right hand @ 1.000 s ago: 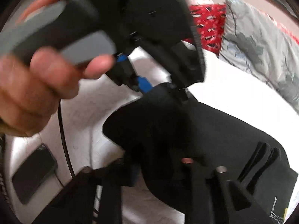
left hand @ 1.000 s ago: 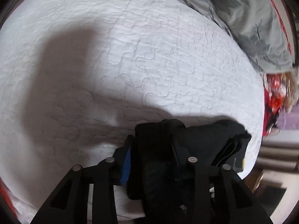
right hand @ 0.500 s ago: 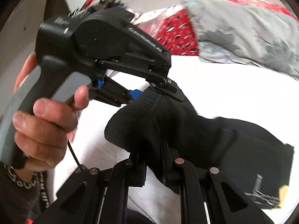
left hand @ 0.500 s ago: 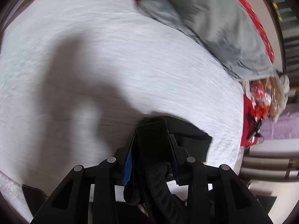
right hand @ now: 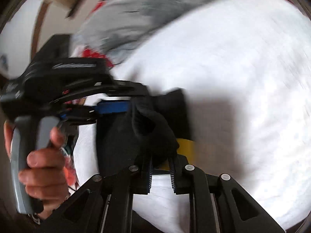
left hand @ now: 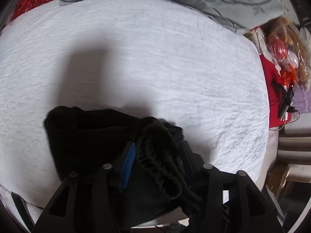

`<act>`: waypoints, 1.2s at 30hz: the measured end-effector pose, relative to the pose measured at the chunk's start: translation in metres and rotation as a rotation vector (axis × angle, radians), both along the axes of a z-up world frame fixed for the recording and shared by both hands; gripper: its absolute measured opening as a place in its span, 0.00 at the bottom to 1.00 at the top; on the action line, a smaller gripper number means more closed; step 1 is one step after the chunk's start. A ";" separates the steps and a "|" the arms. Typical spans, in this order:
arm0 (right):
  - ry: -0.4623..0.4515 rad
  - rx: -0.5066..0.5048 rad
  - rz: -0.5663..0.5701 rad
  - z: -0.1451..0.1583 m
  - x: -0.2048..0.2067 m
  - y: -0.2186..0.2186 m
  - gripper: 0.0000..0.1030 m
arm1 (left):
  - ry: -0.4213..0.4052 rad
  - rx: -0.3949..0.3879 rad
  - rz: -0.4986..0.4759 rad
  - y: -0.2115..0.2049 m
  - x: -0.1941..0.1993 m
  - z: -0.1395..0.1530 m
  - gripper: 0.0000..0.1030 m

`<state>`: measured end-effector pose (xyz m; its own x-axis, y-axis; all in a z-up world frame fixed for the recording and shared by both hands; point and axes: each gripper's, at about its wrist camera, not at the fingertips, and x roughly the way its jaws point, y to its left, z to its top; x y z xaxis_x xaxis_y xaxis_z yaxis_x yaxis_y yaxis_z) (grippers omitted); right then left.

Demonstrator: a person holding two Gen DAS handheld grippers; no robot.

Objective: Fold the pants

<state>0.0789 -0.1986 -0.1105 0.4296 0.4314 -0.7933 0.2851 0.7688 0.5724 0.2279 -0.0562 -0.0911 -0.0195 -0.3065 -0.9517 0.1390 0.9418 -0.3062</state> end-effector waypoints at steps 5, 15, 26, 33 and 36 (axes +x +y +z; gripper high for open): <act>-0.028 0.049 -0.016 0.014 -0.012 -0.023 0.20 | -0.036 -0.124 0.044 0.031 -0.010 0.037 0.53; -0.141 -0.009 0.122 0.039 0.065 -0.006 0.65 | -0.103 -0.196 0.285 0.153 -0.008 0.021 0.87; -0.047 -0.070 0.148 0.009 0.088 0.004 0.17 | -0.100 -0.093 0.242 0.107 0.021 -0.022 0.50; 0.121 -0.017 -0.033 -0.043 0.052 -0.048 0.01 | -0.090 0.003 0.231 0.091 0.027 -0.054 0.53; 0.056 0.068 -0.064 -0.036 0.047 -0.051 0.06 | -0.097 -0.018 0.236 0.098 0.027 -0.047 0.55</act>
<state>0.1257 -0.2494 -0.1469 0.4137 0.4583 -0.7867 0.3652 0.7080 0.6045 0.2546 0.0417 -0.1382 0.1455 -0.3084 -0.9401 -0.0545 0.9462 -0.3189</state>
